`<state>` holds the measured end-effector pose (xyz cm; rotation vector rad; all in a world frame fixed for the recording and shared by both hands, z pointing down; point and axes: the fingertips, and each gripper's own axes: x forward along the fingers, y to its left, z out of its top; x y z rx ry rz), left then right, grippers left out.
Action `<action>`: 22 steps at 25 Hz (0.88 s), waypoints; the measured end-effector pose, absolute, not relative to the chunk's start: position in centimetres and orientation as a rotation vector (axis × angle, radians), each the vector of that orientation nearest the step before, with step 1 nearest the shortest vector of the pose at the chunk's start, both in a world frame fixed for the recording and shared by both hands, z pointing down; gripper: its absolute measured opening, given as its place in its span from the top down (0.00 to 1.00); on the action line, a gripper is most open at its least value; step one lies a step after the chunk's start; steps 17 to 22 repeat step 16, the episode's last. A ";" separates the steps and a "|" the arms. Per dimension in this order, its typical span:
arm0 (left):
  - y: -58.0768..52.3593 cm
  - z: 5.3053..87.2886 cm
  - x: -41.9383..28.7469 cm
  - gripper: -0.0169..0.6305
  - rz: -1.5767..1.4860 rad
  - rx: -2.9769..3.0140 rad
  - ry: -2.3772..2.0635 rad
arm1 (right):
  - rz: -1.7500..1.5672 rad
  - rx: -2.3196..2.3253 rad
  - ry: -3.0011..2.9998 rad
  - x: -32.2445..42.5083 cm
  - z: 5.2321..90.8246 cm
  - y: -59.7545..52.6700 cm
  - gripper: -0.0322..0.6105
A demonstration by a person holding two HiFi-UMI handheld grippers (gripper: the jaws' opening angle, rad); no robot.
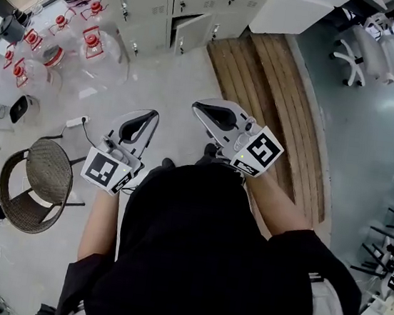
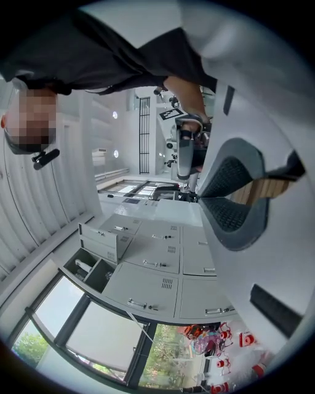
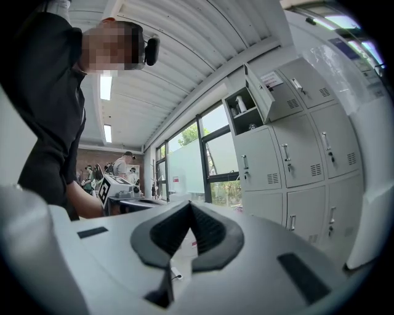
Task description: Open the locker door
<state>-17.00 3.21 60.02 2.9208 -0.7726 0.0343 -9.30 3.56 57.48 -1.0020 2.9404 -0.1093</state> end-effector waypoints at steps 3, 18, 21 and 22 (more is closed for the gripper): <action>3.4 60.5 -16.4 0.95 0.070 2.948 -0.748 | -0.155 -1.007 2.916 -9.3 57.7 3.6 0.93; 2.4 61.0 -16.9 0.95 0.057 2.913 -0.743 | -0.149 -0.973 2.975 -11.0 58.5 3.3 0.93; 2.4 61.0 -16.9 0.95 0.057 2.913 -0.743 | -0.149 -0.973 2.975 -11.0 58.5 3.3 0.93; 2.4 61.0 -16.9 0.95 0.057 2.913 -0.743 | -0.149 -0.973 2.975 -11.0 58.5 3.3 0.93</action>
